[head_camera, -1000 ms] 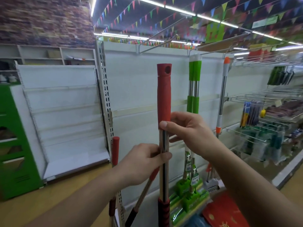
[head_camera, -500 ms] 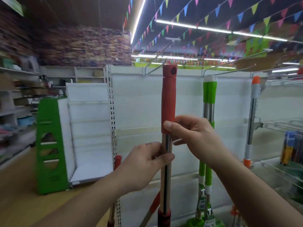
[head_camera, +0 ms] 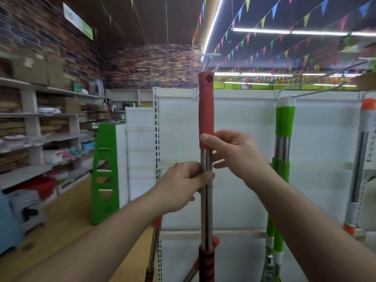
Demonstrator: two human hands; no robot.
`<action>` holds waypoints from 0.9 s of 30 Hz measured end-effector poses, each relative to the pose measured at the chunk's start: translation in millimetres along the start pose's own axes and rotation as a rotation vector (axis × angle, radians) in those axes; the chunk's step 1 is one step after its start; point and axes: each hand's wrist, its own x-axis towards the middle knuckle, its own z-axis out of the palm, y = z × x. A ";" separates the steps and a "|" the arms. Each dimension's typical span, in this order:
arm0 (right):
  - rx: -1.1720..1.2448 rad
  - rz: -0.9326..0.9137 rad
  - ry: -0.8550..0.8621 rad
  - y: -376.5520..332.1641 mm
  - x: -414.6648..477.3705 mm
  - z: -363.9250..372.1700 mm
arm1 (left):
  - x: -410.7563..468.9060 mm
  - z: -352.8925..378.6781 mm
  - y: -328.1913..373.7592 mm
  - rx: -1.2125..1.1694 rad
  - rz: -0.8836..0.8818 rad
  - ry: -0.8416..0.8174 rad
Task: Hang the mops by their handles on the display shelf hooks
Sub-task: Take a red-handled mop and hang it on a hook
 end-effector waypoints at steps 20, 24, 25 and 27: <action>-0.034 0.063 0.032 23.3 35.5 12.7 | 42.2 1.3 -34.5 -0.049 -0.004 0.010; -0.051 0.068 0.044 33.5 48.7 18.2 | 58.3 3.3 -47.8 -0.054 -0.006 0.045; -0.060 0.072 0.046 35.4 52.2 19.2 | 62.5 3.1 -50.7 -0.052 -0.007 0.049; -0.074 0.085 0.050 39.4 59.4 21.2 | 70.9 2.8 -55.4 -0.048 -0.008 0.056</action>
